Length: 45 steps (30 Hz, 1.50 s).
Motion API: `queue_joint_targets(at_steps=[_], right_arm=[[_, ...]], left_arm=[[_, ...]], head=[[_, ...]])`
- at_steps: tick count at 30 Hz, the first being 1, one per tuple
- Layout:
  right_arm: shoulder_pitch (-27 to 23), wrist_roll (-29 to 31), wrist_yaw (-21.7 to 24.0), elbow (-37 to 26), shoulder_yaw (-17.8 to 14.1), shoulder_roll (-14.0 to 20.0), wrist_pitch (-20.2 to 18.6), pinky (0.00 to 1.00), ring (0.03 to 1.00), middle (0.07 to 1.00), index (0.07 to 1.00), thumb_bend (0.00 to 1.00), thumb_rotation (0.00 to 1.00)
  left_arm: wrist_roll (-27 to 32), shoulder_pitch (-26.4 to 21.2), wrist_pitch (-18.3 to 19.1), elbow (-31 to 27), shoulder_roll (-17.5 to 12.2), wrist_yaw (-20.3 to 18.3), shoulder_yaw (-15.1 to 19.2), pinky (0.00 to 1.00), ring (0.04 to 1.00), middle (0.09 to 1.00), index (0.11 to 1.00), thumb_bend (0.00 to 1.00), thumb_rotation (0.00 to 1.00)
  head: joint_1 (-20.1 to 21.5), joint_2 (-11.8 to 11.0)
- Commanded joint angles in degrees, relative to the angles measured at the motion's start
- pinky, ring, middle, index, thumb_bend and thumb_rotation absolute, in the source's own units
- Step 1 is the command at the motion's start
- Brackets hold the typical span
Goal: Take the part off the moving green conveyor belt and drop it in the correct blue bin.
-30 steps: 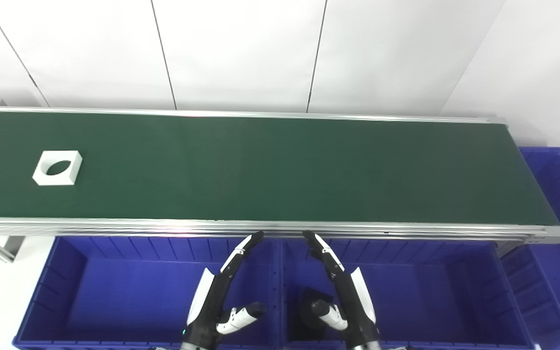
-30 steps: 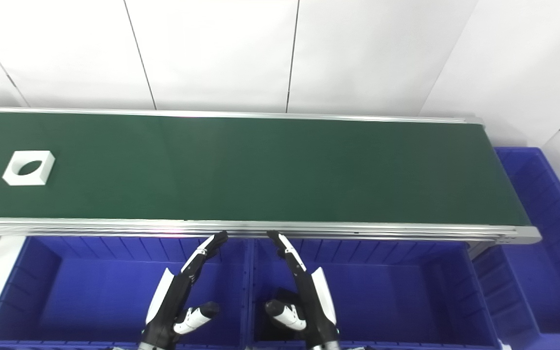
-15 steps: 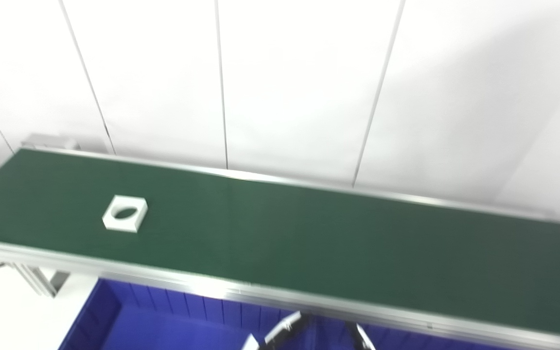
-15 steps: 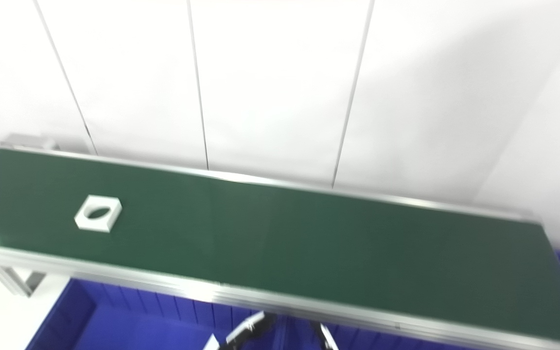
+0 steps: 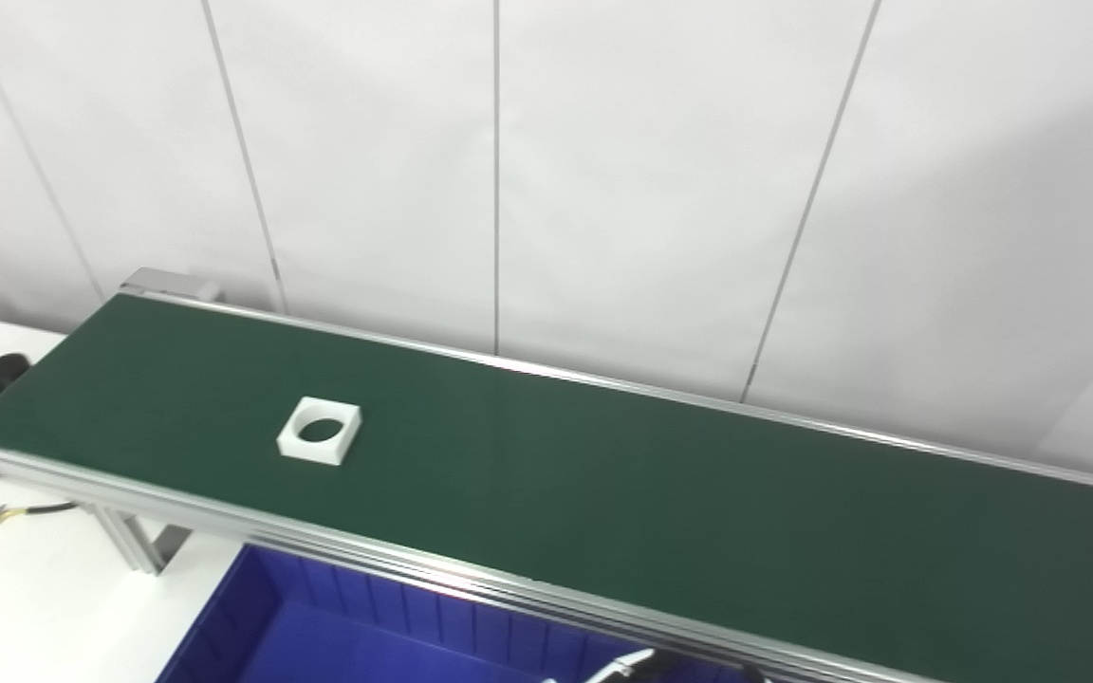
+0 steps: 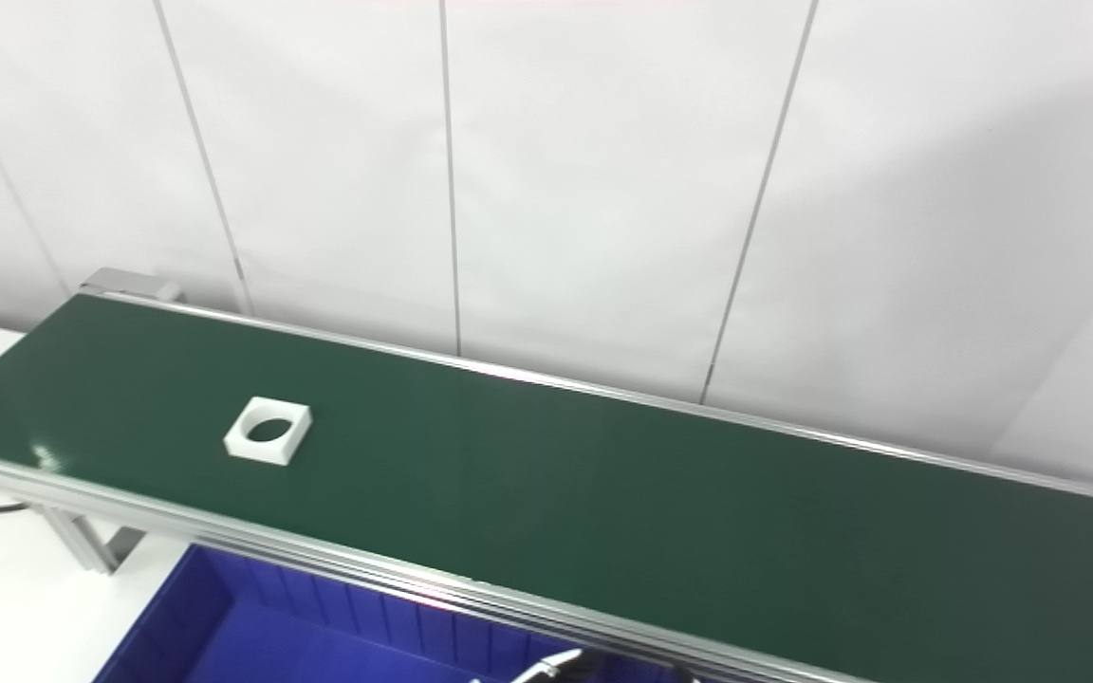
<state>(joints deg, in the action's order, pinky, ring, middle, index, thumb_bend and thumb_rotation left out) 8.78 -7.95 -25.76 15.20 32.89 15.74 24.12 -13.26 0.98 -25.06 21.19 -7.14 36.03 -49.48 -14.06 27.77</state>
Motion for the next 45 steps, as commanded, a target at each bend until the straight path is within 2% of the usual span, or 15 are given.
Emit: queue_joint_targets(at_steps=[1,8,13,18,22,25,26,30,34,39,42,45], right_arm=[[-0.2,0.6,0.4,-1.6,-0.7,0.4,2.8,0.96,0.958,0.972,0.951,0.94,1.0],[0.3,1.0,2.3,-2.8,-1.8,0.7,2.8,0.97,0.969,0.983,0.968,0.98,1.0],[0.1,1.2,3.6,-2.9,-2.8,0.3,2.8,0.98,0.976,0.987,0.973,0.96,1.0],[-0.4,2.1,5.7,-2.5,-3.7,-0.6,2.8,1.0,0.982,0.998,0.984,0.97,1.0],[-0.8,2.0,6.5,-2.1,-4.2,-1.3,2.8,1.0,0.974,0.997,0.982,0.97,1.0],[-0.9,1.5,6.5,-2.0,-4.4,-1.8,2.8,1.0,0.972,0.996,0.979,0.96,1.0],[-0.9,1.4,6.6,-2.0,-4.5,-1.8,2.8,1.0,0.971,0.994,0.978,0.95,1.0],[-0.7,1.5,6.6,-2.4,-4.6,-2.2,2.8,0.98,0.972,0.994,0.977,0.96,1.0],[-0.6,0.9,6.1,-2.8,-4.3,-2.4,2.8,0.97,0.97,0.994,0.979,0.94,1.0],[-0.4,0.9,6.0,-3.1,-4.1,-2.7,2.8,0.95,0.96,0.987,0.979,0.95,1.0],[-0.3,1.2,6.3,-3.2,-4.2,-3.0,2.8,0.94,0.956,0.986,0.974,0.95,1.0],[-0.1,1.5,6.5,-3.3,-4.4,-3.3,2.8,0.93,0.953,0.983,0.97,0.95,1.0]], left_arm=[[-0.6,-1.3,-1.9,-1.2,0.6,0.9,-0.1,0.84,0.829,0.851,0.844,0.88,0.85],[-0.9,-1.2,-1.9,-2.8,0.8,0.8,0.3,0.84,0.829,0.853,0.846,0.89,0.8],[-1.7,-1.7,-1.9,-5.2,0.2,0.8,0.8,0.83,0.827,0.851,0.843,0.9,0.77],[-3.2,-2.7,-1.9,-10.3,-0.6,0.2,1.9,0.82,0.818,0.841,0.832,0.92,0.7],[-3.0,-3.0,-1.8,-17.3,-1.8,-2.9,4.0,0.81,0.815,0.833,0.826,0.93,0.63],[-2.3,-3.5,-1.9,-21.6,-2.4,-5.9,6.6,0.8,0.826,0.846,0.835,0.93,0.6],[-2.1,-3.9,-1.9,-22.5,-2.5,-7.0,7.7,0.8,0.833,0.854,0.841,0.92,0.55],[-4.2,-6.7,-1.8,-23.5,-2.0,-10.0,13.2,0.75,0.834,0.859,0.854,0.95,0.39],[-7.2,-9.4,-1.7,-24.1,-1.8,-14.4,19.2,0.74,0.838,0.866,0.876,0.97,0.31],[-6.4,-16.2,-1.6,-23.4,-5.2,-21.1,26.4,0.73,0.816,0.842,0.891,1.0,0.16],[-6.2,-18.9,-1.8,-22.3,-6.8,-24.6,28.7,0.71,0.797,0.845,0.912,1.0,0.12],[-9.5,-21.5,0.5,-22.3,-8.8,-28.9,30.5,0.67,0.791,0.859,0.937,1.0,0.13]], head=[[-0.3,0.3],[-2.5,1.6],[-3.8,1.7],[-5.0,1.5],[-4.8,1.5],[-4.3,1.7],[-4.3,1.7],[-4.0,1.8],[-3.5,2.0],[-2.6,2.4],[-2.4,2.6],[-2.2,2.6]])
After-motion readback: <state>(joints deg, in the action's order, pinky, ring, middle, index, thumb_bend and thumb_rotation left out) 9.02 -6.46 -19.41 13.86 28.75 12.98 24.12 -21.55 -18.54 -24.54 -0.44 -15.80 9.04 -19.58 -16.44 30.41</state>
